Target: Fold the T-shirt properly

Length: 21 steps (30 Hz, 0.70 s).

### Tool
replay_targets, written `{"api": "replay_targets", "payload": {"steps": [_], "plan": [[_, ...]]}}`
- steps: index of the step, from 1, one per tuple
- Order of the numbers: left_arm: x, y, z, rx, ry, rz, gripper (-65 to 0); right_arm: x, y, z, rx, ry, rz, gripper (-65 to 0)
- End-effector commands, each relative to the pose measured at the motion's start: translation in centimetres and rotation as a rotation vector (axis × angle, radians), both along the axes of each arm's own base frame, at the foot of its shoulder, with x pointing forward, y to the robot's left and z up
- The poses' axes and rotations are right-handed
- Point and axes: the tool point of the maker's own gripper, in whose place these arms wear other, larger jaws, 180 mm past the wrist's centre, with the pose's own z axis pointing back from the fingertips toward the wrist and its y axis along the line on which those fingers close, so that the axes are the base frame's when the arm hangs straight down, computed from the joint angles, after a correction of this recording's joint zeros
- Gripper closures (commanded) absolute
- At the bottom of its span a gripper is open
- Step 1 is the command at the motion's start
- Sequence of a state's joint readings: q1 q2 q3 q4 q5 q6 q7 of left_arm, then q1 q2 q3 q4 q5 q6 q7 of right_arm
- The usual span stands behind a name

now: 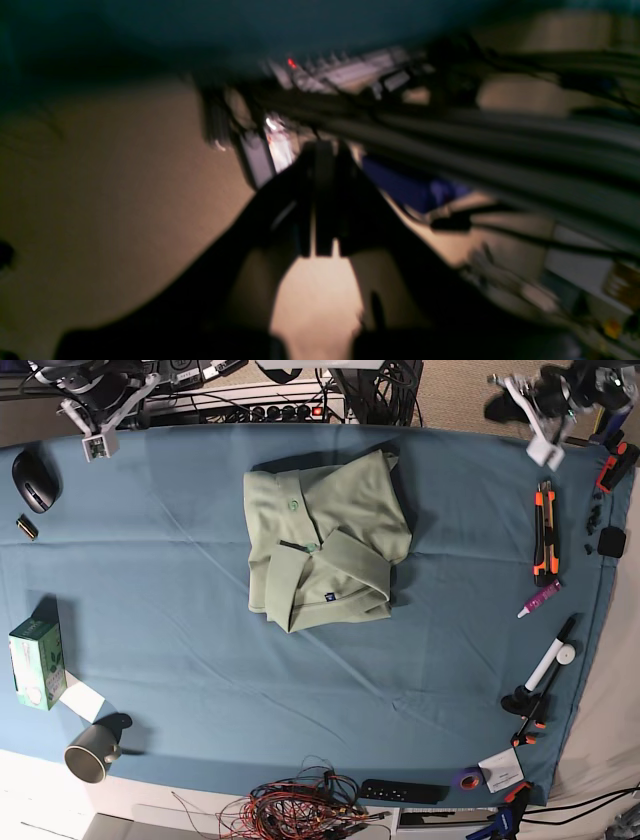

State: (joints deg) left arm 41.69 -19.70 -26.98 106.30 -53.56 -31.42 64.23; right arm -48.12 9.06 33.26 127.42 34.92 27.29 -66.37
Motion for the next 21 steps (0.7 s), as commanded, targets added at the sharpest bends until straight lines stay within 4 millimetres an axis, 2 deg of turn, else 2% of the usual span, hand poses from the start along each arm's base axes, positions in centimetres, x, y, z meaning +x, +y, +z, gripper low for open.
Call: {"api": "replay_targets", "payload": {"steps": [1,5,11,13,15,21], "plan": [[-1.1,-0.2,-0.2,-0.017,0.028,0.0,0.0,-0.5,-0.2,-0.5,0.008,0.016,-0.003,0.0],[-4.7,-0.8,-3.2,-0.059,0.127,-0.012,0.0,-3.7,-0.3,-5.4,0.104,0.146,-0.077,0.0],[-7.3,-0.4,-8.7,-0.038,0.182,0.082,0.0,-10.0,-1.4,-14.3,0.193,0.384,-0.187,0.0],[-7.9,-0.3,-10.8,-0.006,0.186,0.081,0.0,-11.6,-1.8,-17.2,0.197,0.437,-0.219,0.0],[-8.0,-0.3,-12.7,0.023,0.175,0.066,0.0,-11.7,-1.9,-19.8,0.213,0.42,-0.268,0.0],[-6.9,-1.4,-17.5,0.111,0.121,-0.059,0.0,-9.2,-0.1,-26.3,0.243,0.32,-0.372,0.0]]}}
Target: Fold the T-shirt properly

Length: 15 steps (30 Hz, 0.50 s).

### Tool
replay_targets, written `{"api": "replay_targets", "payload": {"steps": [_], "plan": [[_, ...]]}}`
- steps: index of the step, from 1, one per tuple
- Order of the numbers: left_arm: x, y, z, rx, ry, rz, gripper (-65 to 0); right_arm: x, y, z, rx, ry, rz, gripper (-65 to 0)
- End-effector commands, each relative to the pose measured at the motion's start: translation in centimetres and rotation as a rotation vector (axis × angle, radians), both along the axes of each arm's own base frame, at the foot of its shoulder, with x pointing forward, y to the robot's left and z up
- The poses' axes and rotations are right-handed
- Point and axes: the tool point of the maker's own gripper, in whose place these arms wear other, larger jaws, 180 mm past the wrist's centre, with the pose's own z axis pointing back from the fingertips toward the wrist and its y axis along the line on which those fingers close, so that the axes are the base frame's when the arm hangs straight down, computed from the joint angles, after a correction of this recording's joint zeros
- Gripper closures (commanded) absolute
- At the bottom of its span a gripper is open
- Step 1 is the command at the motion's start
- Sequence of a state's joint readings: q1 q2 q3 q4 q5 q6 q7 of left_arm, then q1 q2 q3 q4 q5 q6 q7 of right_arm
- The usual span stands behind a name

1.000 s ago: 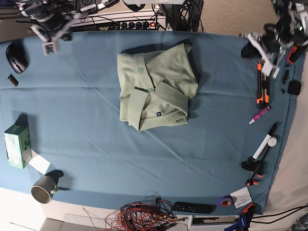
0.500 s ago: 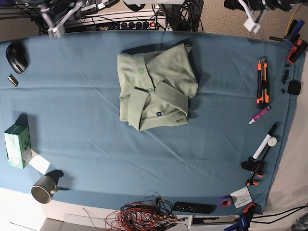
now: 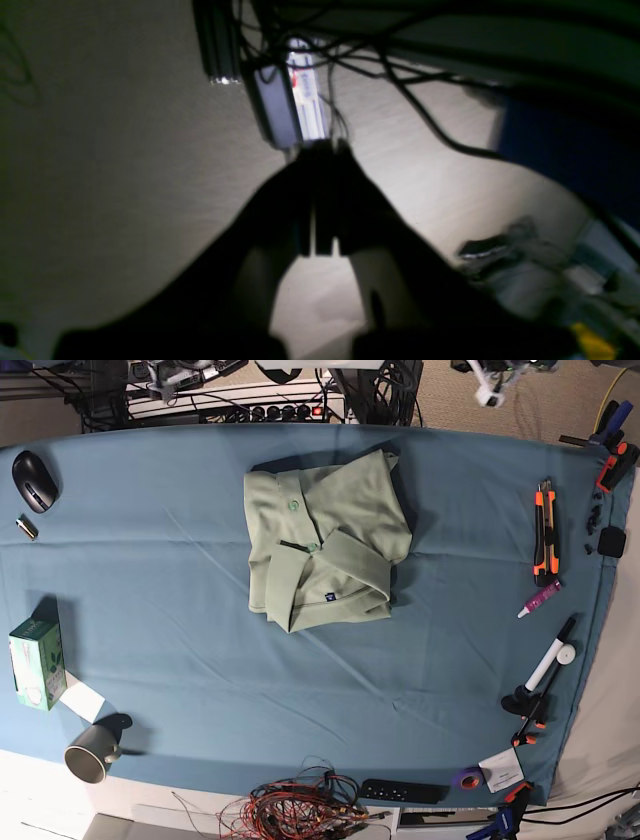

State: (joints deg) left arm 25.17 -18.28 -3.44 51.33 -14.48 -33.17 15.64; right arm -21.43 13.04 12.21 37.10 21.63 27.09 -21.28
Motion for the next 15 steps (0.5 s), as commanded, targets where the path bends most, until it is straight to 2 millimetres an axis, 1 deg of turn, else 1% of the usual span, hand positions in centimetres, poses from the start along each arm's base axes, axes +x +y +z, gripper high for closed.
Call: {"api": "replay_targets", "payload": {"steps": [1,4,7,10,12,14,15], "plan": [[0.1,0.3,-0.6,0.03,-0.006,-0.004,0.0,0.2,0.0,-0.5,-0.006,-0.003,0.017,0.0],[1.5,0.7,-2.7,0.163,-0.029,0.01,0.0,2.0,1.7,-2.0,-0.01,-0.035,0.068,0.0],[2.4,0.7,-4.2,0.274,-0.022,0.052,0.0,3.7,3.7,-2.9,-0.006,-0.038,0.15,0.0],[2.8,0.1,-5.1,0.335,-0.001,0.09,0.0,4.9,5.2,-3.5,-0.028,-0.016,0.201,0.0],[2.8,-0.6,-5.5,0.342,0.017,0.105,0.0,5.7,6.0,-3.8,-0.041,-0.014,0.209,0.0],[2.7,-1.3,-5.7,0.336,0.028,0.109,0.0,6.3,6.8,-3.9,-0.045,-0.018,0.215,0.0],[2.8,-1.5,-5.7,0.332,0.028,0.11,0.0,6.2,7.2,-3.9,-0.038,-0.011,0.216,0.0]]}}
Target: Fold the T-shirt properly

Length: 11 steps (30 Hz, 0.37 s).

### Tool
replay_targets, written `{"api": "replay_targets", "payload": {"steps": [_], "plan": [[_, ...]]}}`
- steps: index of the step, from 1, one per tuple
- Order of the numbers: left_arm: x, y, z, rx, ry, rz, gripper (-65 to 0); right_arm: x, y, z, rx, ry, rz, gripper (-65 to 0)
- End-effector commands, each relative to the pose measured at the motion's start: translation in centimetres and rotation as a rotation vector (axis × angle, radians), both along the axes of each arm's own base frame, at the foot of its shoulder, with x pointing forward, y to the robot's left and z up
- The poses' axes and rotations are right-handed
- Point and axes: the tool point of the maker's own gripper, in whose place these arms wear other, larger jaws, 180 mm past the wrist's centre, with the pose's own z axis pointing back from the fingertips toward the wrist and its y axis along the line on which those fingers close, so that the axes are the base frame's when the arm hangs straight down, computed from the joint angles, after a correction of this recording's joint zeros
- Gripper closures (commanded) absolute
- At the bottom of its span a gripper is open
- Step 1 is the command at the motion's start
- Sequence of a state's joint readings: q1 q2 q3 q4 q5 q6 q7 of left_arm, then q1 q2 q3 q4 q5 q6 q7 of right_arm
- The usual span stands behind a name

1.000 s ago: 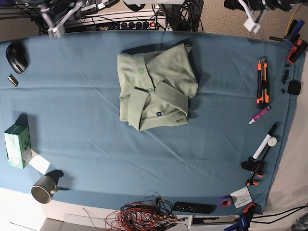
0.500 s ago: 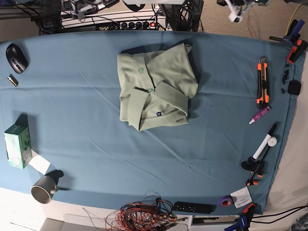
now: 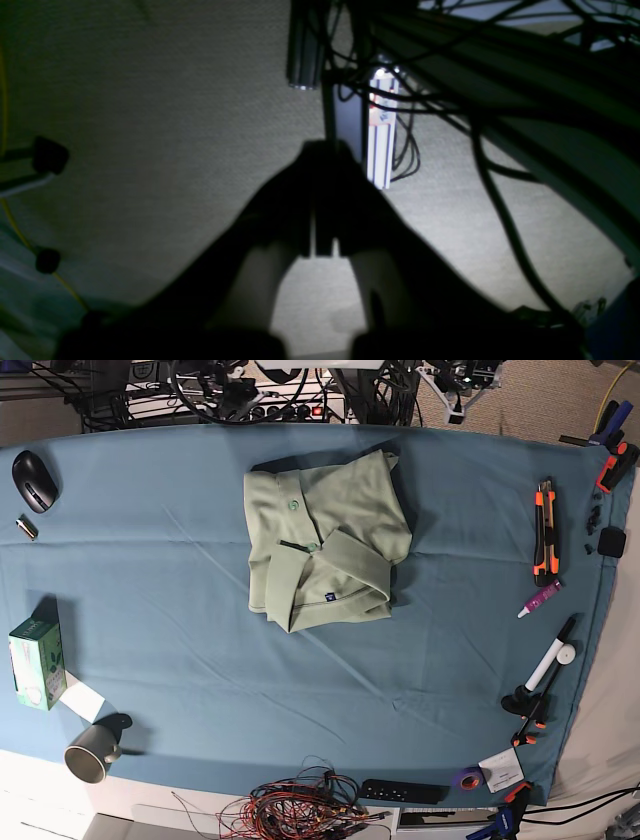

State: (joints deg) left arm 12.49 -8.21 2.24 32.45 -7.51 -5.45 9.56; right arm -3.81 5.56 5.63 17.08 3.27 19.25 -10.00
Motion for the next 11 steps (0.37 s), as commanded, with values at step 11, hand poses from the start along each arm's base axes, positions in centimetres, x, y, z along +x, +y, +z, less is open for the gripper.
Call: {"api": "replay_targets", "payload": {"steps": [11], "plan": [[-0.4,-0.3,-0.1,0.012,0.084,-0.003,0.0,0.3,-0.1,0.0,0.006,0.039,-0.085,0.0]]}}
